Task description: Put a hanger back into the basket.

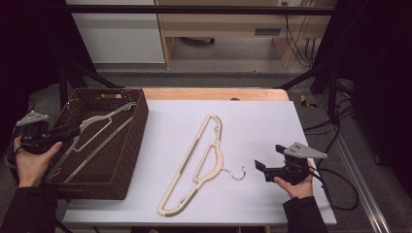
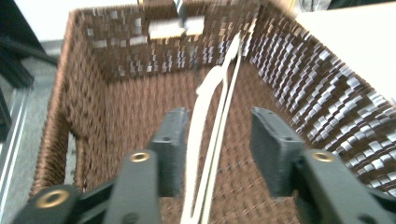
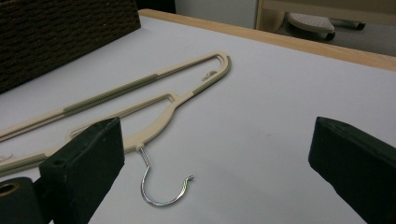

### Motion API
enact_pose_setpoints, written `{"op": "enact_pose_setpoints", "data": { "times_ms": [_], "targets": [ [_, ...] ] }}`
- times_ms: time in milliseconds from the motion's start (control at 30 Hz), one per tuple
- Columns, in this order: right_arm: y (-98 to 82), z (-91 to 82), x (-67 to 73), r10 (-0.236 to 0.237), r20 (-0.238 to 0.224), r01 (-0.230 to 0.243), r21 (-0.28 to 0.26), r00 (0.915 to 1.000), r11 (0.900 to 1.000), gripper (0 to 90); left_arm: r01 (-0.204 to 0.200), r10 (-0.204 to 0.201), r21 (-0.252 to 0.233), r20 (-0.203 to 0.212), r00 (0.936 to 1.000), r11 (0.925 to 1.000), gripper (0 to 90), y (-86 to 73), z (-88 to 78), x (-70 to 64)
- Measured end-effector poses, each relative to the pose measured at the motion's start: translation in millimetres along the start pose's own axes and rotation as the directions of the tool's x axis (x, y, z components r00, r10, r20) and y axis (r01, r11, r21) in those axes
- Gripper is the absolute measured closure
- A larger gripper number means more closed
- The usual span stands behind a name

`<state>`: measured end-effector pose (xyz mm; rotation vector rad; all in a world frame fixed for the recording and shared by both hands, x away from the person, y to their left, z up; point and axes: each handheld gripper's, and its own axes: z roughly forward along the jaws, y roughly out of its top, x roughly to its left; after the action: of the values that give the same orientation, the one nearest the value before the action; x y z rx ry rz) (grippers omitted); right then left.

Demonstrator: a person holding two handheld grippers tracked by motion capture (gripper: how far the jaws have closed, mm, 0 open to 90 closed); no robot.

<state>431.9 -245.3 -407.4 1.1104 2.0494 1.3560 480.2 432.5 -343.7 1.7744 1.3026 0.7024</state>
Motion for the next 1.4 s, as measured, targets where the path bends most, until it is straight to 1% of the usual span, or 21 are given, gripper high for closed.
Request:
{"op": "enact_pose_setpoints", "data": {
  "times_ms": [33, 67, 133, 267, 367, 433, 500, 567, 667, 700, 733, 833, 933, 1000, 1033, 1133, 1200, 1233, 1300, 1333, 1400],
  "targets": [
    [0.0, -0.2, 0.1, 0.001, 0.0, -0.001, 0.0, 1.0, 1.0, 3.8, 0.002, -0.002, -0.028, 0.009, 1.0, 0.9996, 48.2, 1.5, -4.0, -4.5],
    [0.0, -0.2, 0.2, 0.001, 0.0, -0.001, -0.001, 1.0, 1.0, 3.8, 0.003, -0.002, -0.035, 0.015, 0.9999, 0.9994, 45.2, 2.6, -5.9, -7.6],
    [0.1, 0.0, 0.4, -0.001, -0.002, 0.001, 0.001, 1.0, 1.0, 3.7, -0.011, 0.012, -0.059, 0.018, 0.9998, 0.9982, 41.4, 5.4, -9.8, -17.6],
    [0.3, 0.1, 0.6, -0.003, -0.002, 0.003, 0.001, 1.0, 1.0, 3.6, -0.034, 0.041, -0.104, 0.061, 0.9973, 0.994, 32.1, 10.8, -15.3, -39.6],
    [1.1, -0.8, 1.3, 0.004, -0.004, -0.004, -0.004, 1.0, 1.0, 3.6, -0.047, 0.062, -0.15, 0.097, 0.9934, 0.9876, 26.9, 13.0, -18.4, -57.9],
    [1.5, -1.4, 1.2, 0.003, -0.004, -0.003, -0.007, 1.0, 1.0, 3.6, -0.056, 0.078, -0.17, 0.127, 0.9889, 0.9838, 22.8, 13.5, -18.6, -71.8],
    [1.5, -1.3, 1.7, 0.004, -0.007, -0.004, -0.008, 1.0, 1.0, 3.6, -0.071, 0.098, -0.18, 0.148, 0.9841, 0.9812, 18.3, 13.2, -17.4, -86.3],
    [1.5, -0.7, 2.5, 0.002, -0.011, -0.002, -0.009, 0.9999, 1.0, 3.7, -0.083, 0.116, -0.185, 0.175, 0.9777, 0.9793, 14.3, 12.0, -15.3, -100.7],
    [1.6, 0.0, 3.5, -0.007, -0.019, 0.007, -0.007, 0.9998, 1.0, 3.7, -0.092, 0.131, -0.186, 0.212, 0.9684, 0.9782, 10.0, 9.1, -11.4, -122.2],
    [1.8, 0.1, 3.9, -0.006, -0.016, 0.006, -0.006, 0.9999, 1.0, 3.9, -0.106, 0.147, -0.19, 0.22, 0.9643, 0.9761, 9.4, 7.8, -10.2, -129.3],
    [2.0, 0.1, 4.0, -0.007, -0.018, 0.006, -0.008, 0.9998, 1.0, 4.0, -0.109, 0.154, -0.196, 0.231, 0.9608, 0.9746, 8.9, 6.3, -8.7, -136.8],
    [2.1, -0.4, 3.7, -0.008, -0.027, 0.008, -0.012, 0.9996, 1.0, 4.2, -0.131, 0.18, -0.19, 0.27, 0.946, 0.9729, 7.3, 2.1, -3.5, -157.0],
    [1.9, -0.1, 4.1, -0.009, -0.03, 0.009, -0.015, 0.9995, 1.0, 4.2, -0.137, 0.193, -0.194, 0.308, 0.9317, 0.9714, 6.9, -3.3, 1.1, -174.2],
    [1.8, 0.6, 4.7, -0.006, -0.032, 0.005, -0.016, 0.9995, 1.0, 4.3, -0.139, 0.195, -0.186, 0.324, 0.9257, 0.9726, 7.0, -8.7, 5.0, -183.7],
    [1.7, 0.9, 4.9, -0.008, -0.034, 0.007, -0.015, 0.9994, 1.0, 4.3, -0.147, 0.2, -0.177, 0.329, 0.9229, 0.9731, 7.0, -11.4, 7.4, -187.9],
    [1.4, 2.3, 6.6, -0.008, -0.04, 0.008, -0.011, 0.9991, 1.0, 4.6, -0.159, 0.206, -0.16, 0.345, 0.9158, 0.9744, 7.0, -19.1, 14.8, -198.8],
    [1.5, 3.3, 7.5, -0.015, -0.046, 0.015, -0.009, 0.9988, 1.0, 4.8, -0.166, 0.208, -0.145, 0.359, 0.9097, 0.9754, 7.0, -24.2, 19.8, -205.7],
    [1.6, 3.7, 7.9, -0.019, -0.051, 0.019, -0.006, 0.9985, 1.0, 4.9, -0.181, 0.218, -0.133, 0.364, 0.9055, 0.9745, 7.1, -26.8, 22.8, -209.7],
    [2.2, 5.3, 9.5, -0.018, -0.051, 0.018, -0.004, 0.9986, 1.0, 5.0, -0.198, 0.231, -0.124, 0.37, 0.9, 0.9723, 6.9, -29.6, 26.5, -214.5],
    [2.5, 6.0, 10.1, -0.022, -0.054, 0.022, -0.004, 0.9983, 1.0, 5.2, -0.2, 0.232, -0.123, 0.373, 0.8984, 0.972, 7.0, -31.3, 28.1, -216.6],
    [2.6, 8.2, 11.5, -0.022, -0.06, 0.023, 0.0, 0.9979, 1.0, 5.3, -0.203, 0.233, -0.116, 0.387, 0.8924, 0.9723, 7.2, -34.8, 31.6, -220.3]
  ]
}}
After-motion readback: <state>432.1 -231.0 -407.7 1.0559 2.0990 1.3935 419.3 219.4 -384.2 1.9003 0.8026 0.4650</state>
